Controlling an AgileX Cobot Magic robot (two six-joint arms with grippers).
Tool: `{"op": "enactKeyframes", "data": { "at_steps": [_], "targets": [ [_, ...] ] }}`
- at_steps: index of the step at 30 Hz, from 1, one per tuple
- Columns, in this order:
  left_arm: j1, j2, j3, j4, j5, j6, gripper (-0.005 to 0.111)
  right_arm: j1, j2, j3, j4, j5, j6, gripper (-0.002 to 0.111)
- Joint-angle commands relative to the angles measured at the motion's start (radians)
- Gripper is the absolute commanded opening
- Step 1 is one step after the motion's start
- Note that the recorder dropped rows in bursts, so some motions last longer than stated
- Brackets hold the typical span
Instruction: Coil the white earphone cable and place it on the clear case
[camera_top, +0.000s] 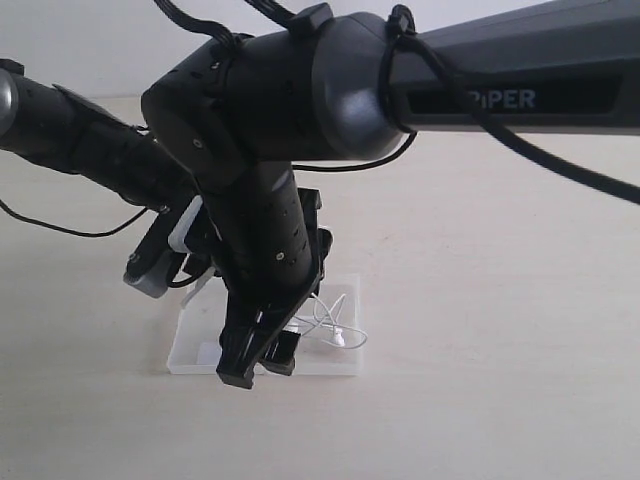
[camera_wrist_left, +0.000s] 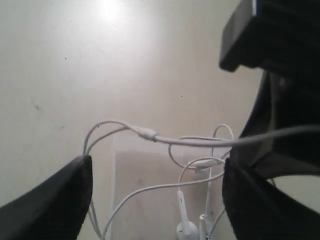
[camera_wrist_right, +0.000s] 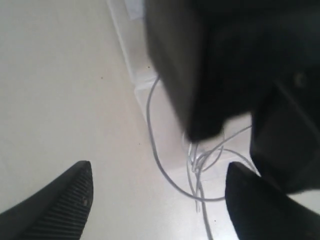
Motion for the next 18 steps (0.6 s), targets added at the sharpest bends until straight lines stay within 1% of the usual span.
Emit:
{"op": "enactKeyframes", "data": {
  "at_steps": [1, 3, 4, 6, 11, 12, 15, 18],
  "targets": [
    [-0.044, -0.001, -0.006, 0.009, -0.006, 0.005, 0.070, -0.002, -0.010, -0.005, -0.013, -0.014, -0.008, 0.070],
    [-0.058, -0.001, -0.006, 0.009, -0.042, 0.005, 0.068, -0.002, -0.010, -0.005, -0.013, -0.014, -0.008, 0.070],
    [-0.060, -0.001, -0.006, 0.011, -0.060, 0.005, 0.065, -0.002, -0.010, -0.005, -0.013, -0.014, -0.008, 0.070],
    [-0.065, -0.001, -0.006, 0.020, -0.080, 0.005, 0.053, -0.002, -0.010, -0.005, -0.013, -0.014, -0.008, 0.070],
    [-0.065, -0.001, -0.006, 0.020, -0.130, 0.005, 0.006, -0.002, -0.010, -0.005, -0.013, -0.014, -0.008, 0.070],
    [-0.065, -0.001, -0.006, 0.020, -0.147, 0.005, 0.000, -0.002, -0.010, -0.005, -0.014, -0.014, -0.005, 0.070],
    [-0.065, -0.001, -0.006, 0.018, -0.190, 0.005, 0.000, -0.002, -0.010, -0.005, -0.015, -0.014, 0.011, 0.070],
    [-0.060, -0.001, -0.006, 0.018, -0.192, 0.005, 0.000, -0.002, -0.010, -0.005, -0.015, -0.014, 0.019, 0.070]
  ]
}}
